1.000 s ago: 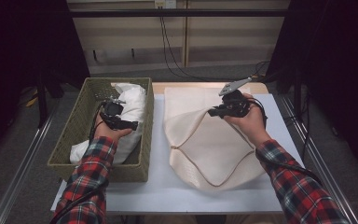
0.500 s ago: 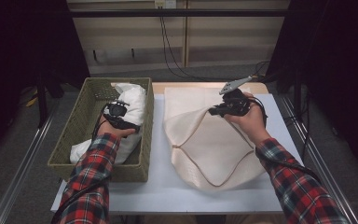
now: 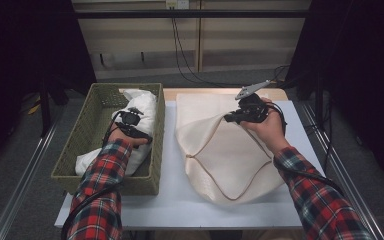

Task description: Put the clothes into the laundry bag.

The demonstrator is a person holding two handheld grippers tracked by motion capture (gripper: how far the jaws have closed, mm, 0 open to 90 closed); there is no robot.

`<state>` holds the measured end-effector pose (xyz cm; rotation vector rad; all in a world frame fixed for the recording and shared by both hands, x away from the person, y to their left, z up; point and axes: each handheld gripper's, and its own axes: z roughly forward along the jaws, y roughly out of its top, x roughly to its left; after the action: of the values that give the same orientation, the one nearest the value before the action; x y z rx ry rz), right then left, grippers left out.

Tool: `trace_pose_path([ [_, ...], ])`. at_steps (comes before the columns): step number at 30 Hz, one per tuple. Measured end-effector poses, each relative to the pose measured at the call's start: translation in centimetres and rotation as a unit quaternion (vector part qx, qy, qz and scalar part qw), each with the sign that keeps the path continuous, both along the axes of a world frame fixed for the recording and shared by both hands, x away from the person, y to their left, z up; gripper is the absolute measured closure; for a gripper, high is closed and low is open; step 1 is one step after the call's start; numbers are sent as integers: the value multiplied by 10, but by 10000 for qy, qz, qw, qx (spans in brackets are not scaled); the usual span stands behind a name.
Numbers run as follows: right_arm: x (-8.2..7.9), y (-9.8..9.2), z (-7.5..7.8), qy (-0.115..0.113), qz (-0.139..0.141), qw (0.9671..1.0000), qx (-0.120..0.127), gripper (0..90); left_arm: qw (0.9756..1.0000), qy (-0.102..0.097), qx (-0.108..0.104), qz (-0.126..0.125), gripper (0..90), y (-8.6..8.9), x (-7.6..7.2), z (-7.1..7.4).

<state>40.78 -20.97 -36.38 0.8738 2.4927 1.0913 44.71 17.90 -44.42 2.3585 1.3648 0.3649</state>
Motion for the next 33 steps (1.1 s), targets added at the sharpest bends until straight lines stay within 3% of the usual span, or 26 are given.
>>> trace_pose_path([
  [8,0,0,-1,4,-20,10000,-36,857,9998,140,148,83,1,-1,2,-6],
  [12,-1,-1,0,6,-37,10000,-32,857,9994,190,284,-46,0,1,4,-9],
  [16,-1,-1,0,-15,-33,10000,-8,857,9993,296,134,162,30,-1,2,-12],
  [20,-2,-1,-1,3,-16,10000,8,857,9989,412,203,-55,65,1,6,-12],
  [22,-3,-2,-1,20,-24,10000,13,858,9988,480,88,-85,113,2,6,-12],
  [23,-2,-3,-1,1,-35,10000,-6,858,9987,500,-75,48,124,1,4,-13],
  [24,-2,-4,0,-2,-56,10000,35,858,9985,505,-190,93,203,1,2,-14],
  [26,-2,-4,0,11,-62,10000,34,858,9985,485,-243,99,219,2,1,-13],
  [29,-2,-3,-1,-1,-33,10000,28,858,9989,416,-194,131,338,4,0,-11],
  [33,-3,-2,-2,12,-34,10000,35,858,9989,406,-180,154,411,4,0,-8],
])
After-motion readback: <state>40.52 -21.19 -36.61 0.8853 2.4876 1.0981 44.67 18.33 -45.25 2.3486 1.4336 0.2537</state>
